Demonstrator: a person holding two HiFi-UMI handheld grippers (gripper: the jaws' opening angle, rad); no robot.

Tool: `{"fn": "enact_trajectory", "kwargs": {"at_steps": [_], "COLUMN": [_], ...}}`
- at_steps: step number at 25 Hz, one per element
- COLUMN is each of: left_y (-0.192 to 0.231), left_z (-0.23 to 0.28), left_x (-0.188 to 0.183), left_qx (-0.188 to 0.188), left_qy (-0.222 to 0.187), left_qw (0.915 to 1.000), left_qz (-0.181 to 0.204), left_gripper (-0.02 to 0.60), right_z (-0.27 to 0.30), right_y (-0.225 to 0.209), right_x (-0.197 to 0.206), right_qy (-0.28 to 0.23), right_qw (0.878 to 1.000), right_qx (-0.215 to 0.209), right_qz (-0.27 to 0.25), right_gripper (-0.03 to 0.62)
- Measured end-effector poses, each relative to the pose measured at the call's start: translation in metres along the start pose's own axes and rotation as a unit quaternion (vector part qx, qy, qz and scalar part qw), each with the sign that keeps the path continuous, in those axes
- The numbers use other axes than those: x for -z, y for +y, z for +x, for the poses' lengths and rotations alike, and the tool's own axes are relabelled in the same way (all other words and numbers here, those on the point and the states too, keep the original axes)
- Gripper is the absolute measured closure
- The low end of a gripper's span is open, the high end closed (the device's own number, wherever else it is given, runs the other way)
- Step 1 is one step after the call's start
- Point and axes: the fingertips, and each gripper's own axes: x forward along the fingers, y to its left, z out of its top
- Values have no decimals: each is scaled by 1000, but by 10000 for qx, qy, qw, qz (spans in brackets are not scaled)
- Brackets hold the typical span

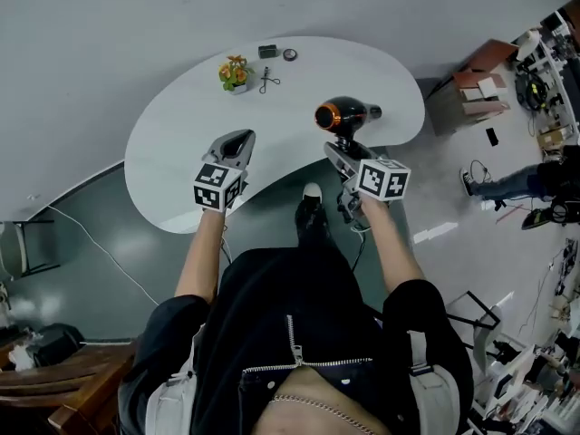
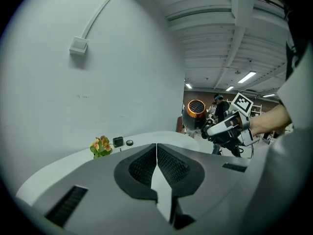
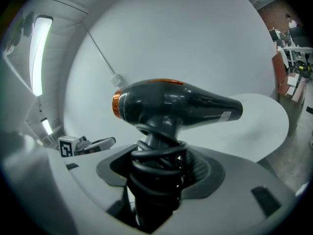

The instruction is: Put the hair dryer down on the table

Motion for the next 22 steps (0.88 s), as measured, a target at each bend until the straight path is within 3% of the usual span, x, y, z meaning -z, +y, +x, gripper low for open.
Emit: {"fn": "enact_trajectory", "kwargs": {"at_steps": [14, 22], "left_y": [53, 70], "left_z": [125, 152], "left_x": [-56, -48], "left_qx": [-616, -828], "left_qy": [24, 182], "left_qw": [9975, 9942], "left_qz": [-358, -655], "left_gripper": [560, 560], "right_z": [80, 113], "right_y": [-91, -118], "right_x": [-120, -147], "right_qy": [371, 515], "right_qw": [9982, 9973], "right_qx": [-288, -300], "right_qz": [-361, -431], "right_gripper": [324, 324]}}
